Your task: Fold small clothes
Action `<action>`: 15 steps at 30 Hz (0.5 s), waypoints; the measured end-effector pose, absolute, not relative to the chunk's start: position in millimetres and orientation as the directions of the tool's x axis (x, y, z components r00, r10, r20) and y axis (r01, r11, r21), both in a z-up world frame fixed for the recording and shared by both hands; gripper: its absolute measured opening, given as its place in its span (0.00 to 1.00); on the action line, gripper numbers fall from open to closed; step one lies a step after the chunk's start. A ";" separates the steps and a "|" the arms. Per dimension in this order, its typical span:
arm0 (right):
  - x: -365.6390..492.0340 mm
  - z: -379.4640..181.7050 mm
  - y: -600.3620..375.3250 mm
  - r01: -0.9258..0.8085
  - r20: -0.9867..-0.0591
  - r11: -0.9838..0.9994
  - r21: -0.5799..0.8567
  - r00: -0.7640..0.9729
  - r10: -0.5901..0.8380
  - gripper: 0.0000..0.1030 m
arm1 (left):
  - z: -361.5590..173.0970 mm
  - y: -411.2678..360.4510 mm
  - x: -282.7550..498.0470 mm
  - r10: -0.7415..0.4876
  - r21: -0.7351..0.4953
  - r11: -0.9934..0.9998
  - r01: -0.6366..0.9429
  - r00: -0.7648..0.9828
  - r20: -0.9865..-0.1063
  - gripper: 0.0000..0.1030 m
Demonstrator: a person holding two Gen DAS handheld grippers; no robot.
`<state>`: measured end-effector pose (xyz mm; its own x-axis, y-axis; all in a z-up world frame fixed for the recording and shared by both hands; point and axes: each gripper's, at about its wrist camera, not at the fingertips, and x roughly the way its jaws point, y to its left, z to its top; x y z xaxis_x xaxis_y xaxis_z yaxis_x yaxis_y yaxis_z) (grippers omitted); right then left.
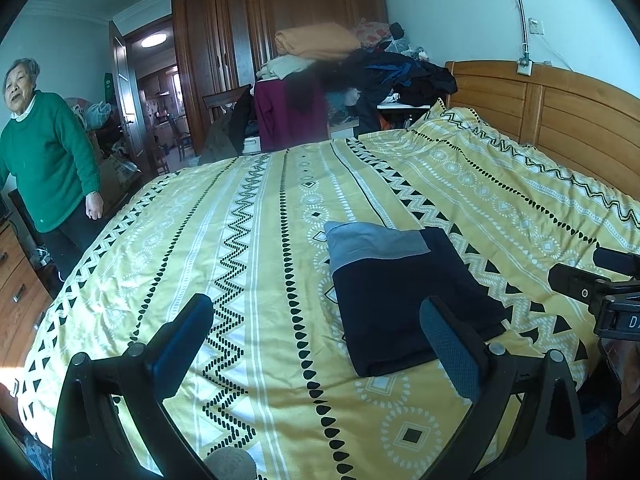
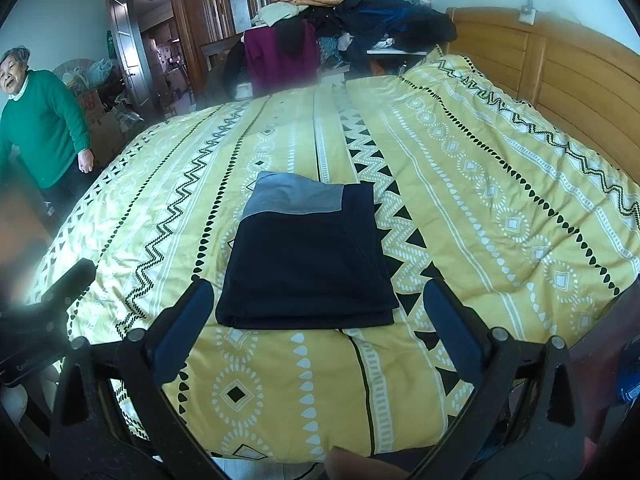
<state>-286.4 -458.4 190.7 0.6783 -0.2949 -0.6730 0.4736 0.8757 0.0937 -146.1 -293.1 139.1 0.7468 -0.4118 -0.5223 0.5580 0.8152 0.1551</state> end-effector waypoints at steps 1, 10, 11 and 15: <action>-286.1 190.2 -458.1 0.473 -0.674 0.876 0.093 0.677 -0.294 1.00 | 138.7 -293.1 -146.3 -0.411 0.156 0.815 0.558 0.746 -0.523 1.00; -285.3 186.3 -458.3 0.476 -0.685 0.874 0.098 0.669 -0.288 1.00 | 134.6 -294.4 -143.2 -0.405 0.158 0.816 0.557 0.744 -0.532 1.00; -285.2 186.1 -458.9 0.476 -0.686 0.874 0.099 0.669 -0.287 1.00 | 134.3 -294.5 -143.0 -0.405 0.158 0.815 0.557 0.743 -0.533 1.00; -285.1 185.9 -460.5 0.477 -0.687 0.873 0.100 0.668 -0.286 1.00 | 134.6 -294.5 -142.9 -0.406 0.161 0.813 0.559 0.743 -0.532 1.00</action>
<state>-285.1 -460.5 185.9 0.6680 -0.2859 -0.6871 0.4769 0.8732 0.1003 -142.9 -294.5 134.6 0.7433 -0.4059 -0.5318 0.5592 0.8133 0.1608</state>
